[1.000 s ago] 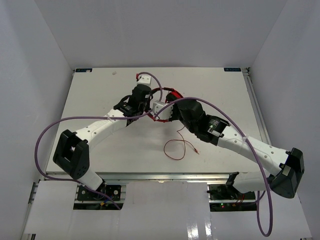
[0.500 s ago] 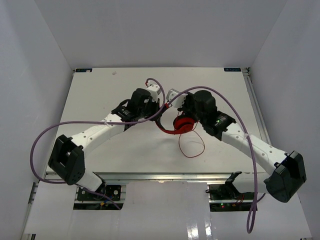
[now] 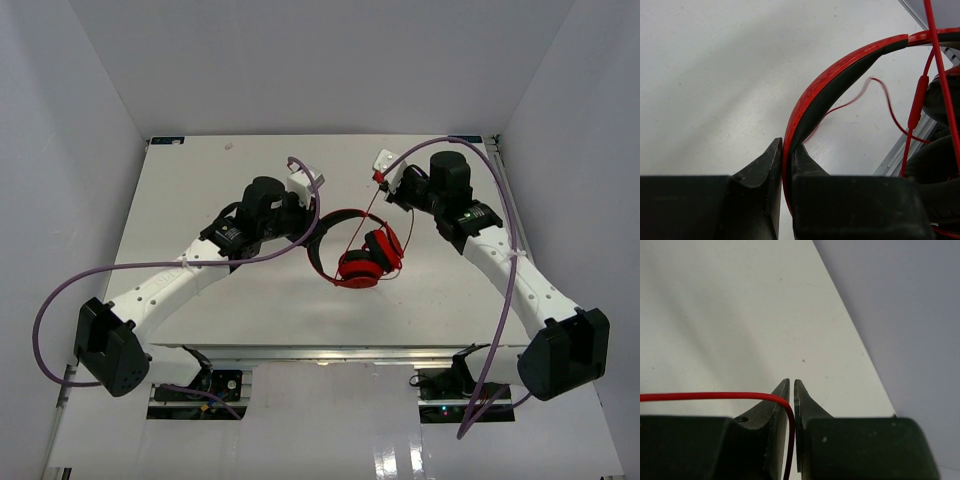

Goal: Wrap the headphones

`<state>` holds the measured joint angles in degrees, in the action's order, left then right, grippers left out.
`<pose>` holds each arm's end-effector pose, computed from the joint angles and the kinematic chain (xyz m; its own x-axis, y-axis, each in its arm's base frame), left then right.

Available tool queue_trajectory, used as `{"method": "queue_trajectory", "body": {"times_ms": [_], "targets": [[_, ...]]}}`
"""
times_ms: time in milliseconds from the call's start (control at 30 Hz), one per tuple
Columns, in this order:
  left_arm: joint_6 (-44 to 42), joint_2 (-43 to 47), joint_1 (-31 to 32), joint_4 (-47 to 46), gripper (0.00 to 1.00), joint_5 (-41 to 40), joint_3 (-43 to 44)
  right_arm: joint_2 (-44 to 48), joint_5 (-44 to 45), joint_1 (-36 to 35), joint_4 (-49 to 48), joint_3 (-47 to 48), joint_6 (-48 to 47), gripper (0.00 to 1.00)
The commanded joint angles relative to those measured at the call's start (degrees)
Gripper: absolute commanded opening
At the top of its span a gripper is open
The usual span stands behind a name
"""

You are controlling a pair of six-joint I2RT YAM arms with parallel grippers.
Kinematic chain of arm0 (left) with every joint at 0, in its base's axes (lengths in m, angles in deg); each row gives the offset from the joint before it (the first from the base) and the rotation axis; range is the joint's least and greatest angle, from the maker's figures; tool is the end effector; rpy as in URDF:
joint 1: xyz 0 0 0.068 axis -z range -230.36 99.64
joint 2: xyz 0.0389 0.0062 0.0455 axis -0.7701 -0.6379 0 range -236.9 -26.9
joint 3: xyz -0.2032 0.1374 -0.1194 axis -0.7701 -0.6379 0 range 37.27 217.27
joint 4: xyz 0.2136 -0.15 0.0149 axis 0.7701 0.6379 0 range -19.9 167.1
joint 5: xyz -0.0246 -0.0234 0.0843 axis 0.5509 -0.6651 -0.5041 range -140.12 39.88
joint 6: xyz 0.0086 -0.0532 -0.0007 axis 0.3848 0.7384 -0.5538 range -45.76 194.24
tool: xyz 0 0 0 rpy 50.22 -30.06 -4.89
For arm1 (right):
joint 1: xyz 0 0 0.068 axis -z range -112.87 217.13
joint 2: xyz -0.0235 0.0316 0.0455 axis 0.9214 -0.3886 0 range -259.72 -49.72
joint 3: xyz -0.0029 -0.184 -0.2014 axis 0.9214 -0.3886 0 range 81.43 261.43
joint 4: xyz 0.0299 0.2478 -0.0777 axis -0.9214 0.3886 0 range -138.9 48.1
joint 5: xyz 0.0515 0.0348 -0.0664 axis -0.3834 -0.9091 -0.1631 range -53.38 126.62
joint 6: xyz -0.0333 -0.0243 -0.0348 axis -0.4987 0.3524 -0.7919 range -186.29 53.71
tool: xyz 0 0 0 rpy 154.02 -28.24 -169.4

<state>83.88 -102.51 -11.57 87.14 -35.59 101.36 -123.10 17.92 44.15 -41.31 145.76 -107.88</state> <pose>0.2296 -0.1960 0.3272 -0.4977 0.1920 -0.8458 0.7048 0.6579 -0.2654 0.2709 0.1272 0.3564 0.2360 -0.5829 -0.7775 -0.6630 0.4883 -0.5674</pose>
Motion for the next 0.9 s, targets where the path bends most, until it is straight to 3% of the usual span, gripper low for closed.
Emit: {"method": "queue_trajectory", "body": {"times_ms": [0,133,233,300,367,567,867], "targets": [[1.6,4.9,0.7,-1.3,0.00,6.2,1.4,-3.0,-18.7,5.5,0.5,1.7,9.7,0.15],[7.5,7.5,0.7,-4.1,0.00,3.1,3.3,-5.7,-35.8,6.5,-2.4,-1.2,18.9,0.17],[10.4,8.9,0.7,-5.0,0.00,-1.1,5.6,-6.6,-44.3,6.5,-14.0,-5.5,33.5,0.19],[11.4,9.6,0.7,-4.4,0.00,-4.2,7.9,-7.0,-46.8,6.4,-24.6,-8.8,40.1,0.20],[11.2,9.6,0.7,-3.3,0.00,-6.2,10.2,-7.5,-49.2,6.2,-29.4,-9.9,45.7,0.20],[3.1,5.3,0.7,9.2,0.00,-10.2,19.8,-6.7,-47.9,7.5,-24.7,-4.6,39.8,0.21],[-9.2,4.7,0.7,18.1,0.00,-15.3,20.9,-10.1,-45.4,11.1,-9.5,6.1,25.4,0.26]]}}
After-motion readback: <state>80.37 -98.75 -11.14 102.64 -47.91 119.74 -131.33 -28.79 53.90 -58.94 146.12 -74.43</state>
